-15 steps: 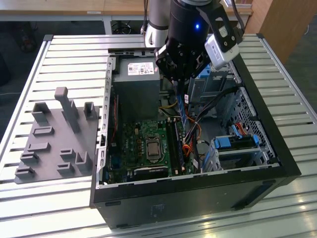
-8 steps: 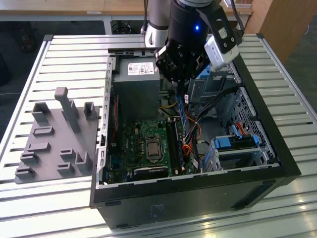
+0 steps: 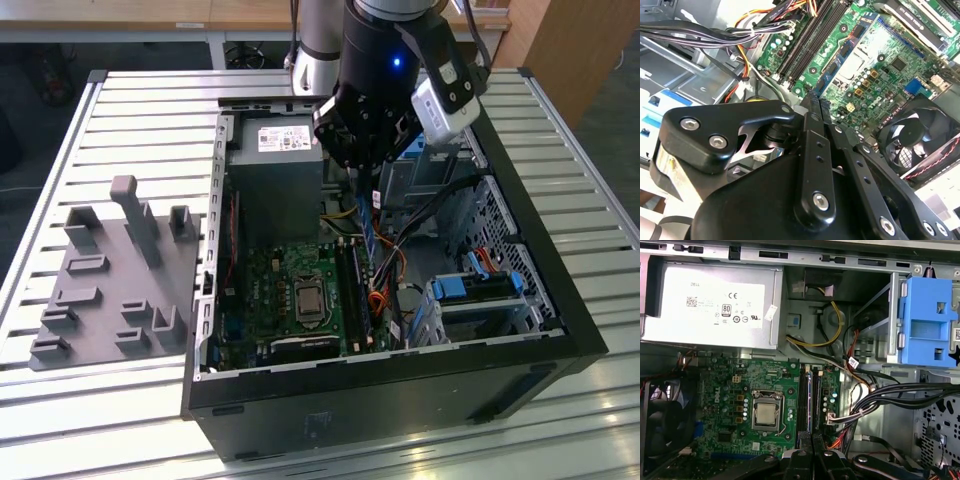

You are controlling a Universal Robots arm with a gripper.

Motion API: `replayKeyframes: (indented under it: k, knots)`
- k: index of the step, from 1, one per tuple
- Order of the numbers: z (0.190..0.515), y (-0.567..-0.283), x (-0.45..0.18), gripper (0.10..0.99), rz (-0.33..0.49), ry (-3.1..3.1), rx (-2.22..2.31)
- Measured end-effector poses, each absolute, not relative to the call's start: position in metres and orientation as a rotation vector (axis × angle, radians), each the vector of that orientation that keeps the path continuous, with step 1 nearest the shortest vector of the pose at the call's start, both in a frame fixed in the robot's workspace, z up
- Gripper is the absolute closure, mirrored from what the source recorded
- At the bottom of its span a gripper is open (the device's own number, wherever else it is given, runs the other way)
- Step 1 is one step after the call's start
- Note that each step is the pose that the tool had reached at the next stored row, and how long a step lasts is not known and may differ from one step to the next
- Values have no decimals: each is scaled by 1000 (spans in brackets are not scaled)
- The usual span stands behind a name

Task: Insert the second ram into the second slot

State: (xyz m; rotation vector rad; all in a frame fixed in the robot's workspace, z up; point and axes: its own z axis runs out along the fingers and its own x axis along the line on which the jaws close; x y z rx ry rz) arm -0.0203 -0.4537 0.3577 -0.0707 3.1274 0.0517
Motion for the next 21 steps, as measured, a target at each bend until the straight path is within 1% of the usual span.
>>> replayKeyframes:
  k: [21]
  knots:
    - [347,-454,-20,965,52,3127,-71]
